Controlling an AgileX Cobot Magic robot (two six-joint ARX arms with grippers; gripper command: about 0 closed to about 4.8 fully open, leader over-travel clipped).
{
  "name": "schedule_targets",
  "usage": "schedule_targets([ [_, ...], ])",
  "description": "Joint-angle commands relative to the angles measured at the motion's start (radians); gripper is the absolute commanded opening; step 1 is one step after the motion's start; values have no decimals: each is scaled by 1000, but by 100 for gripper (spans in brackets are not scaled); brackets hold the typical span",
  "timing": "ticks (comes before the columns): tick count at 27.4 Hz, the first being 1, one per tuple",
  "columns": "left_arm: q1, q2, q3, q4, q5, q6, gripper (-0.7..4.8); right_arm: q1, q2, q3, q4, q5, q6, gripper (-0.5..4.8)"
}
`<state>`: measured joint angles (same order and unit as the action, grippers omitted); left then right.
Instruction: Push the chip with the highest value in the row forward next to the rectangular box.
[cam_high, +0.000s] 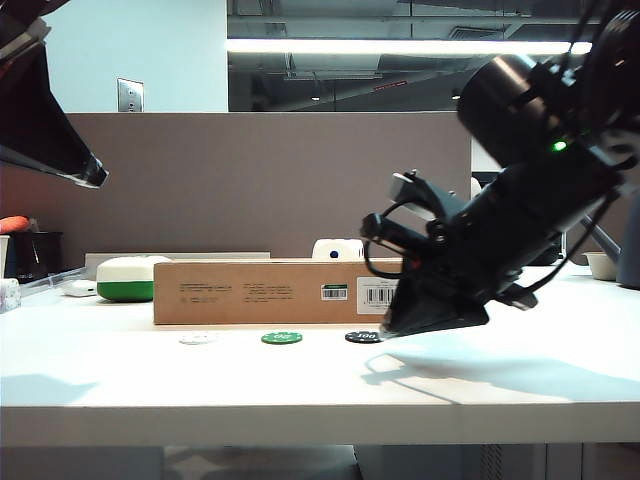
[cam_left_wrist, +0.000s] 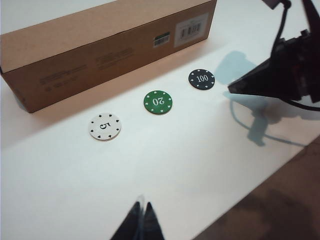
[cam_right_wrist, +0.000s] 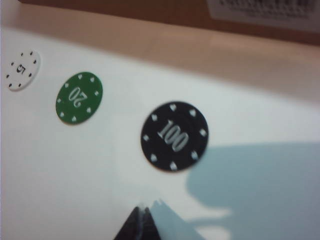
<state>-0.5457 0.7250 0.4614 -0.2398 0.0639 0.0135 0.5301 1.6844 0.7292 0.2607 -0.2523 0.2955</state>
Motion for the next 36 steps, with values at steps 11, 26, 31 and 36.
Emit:
schedule_targets([
  [11,-1,0,11,10,2,1,-5,11,50,74,5,-9,-19,-5],
  [26,-1,0,11,10,2,1,-5,14,89,74,-2,28,-16,-5],
  [31,-1,0,11,10,2,1,-5,16,114,74,2,14,-14,-5],
  [36,-1,0,11,10,2,1,-5,16,121,74,3,55,-16,-5],
])
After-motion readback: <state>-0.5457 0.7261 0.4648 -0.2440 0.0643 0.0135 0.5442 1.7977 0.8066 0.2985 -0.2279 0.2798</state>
